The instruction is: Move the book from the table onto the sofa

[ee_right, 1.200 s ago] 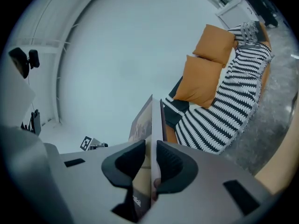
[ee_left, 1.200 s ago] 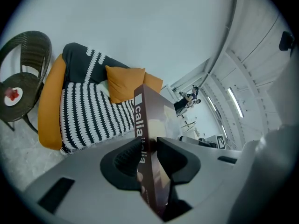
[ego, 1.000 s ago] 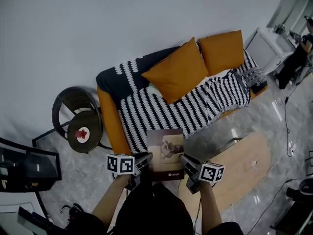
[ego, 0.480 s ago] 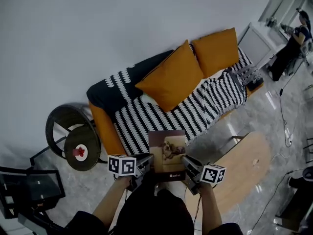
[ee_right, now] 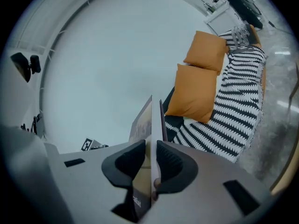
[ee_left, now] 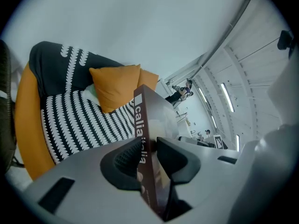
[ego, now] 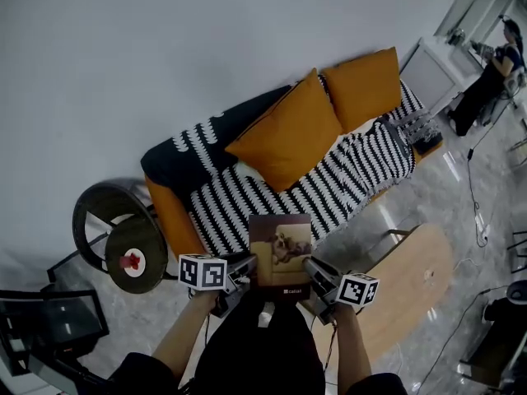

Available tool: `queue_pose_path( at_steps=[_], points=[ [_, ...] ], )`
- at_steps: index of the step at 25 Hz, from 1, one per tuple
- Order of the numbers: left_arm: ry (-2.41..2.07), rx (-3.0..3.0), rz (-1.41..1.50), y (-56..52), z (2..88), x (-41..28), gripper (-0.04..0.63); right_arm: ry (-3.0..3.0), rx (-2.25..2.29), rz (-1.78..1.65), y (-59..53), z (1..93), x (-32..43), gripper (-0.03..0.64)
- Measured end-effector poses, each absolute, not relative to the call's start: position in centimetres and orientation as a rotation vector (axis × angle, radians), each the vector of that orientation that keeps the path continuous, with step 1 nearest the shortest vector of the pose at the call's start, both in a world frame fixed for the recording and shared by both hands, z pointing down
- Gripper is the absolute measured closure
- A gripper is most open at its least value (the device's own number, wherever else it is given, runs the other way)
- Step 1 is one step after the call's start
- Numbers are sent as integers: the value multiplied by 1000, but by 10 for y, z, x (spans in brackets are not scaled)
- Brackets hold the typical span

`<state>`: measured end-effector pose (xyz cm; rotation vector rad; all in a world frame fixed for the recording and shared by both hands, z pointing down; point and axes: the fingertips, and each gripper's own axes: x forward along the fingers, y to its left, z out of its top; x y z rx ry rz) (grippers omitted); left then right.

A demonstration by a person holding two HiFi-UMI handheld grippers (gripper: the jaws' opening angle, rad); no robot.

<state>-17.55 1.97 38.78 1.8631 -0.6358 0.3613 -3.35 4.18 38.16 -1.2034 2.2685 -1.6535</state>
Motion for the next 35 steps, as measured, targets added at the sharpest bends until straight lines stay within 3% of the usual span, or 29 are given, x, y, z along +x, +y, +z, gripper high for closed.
queue_pose_path(
  at_steps=[12, 35],
  points=[
    [-688, 1813, 322, -21, 407, -151, 485, 2310, -1150, -1689, -9, 398, -9, 523],
    [-739, 1709, 344, -112, 553, -122, 485, 2289, -1104, -1823, -110, 547, 21, 523]
  ],
)
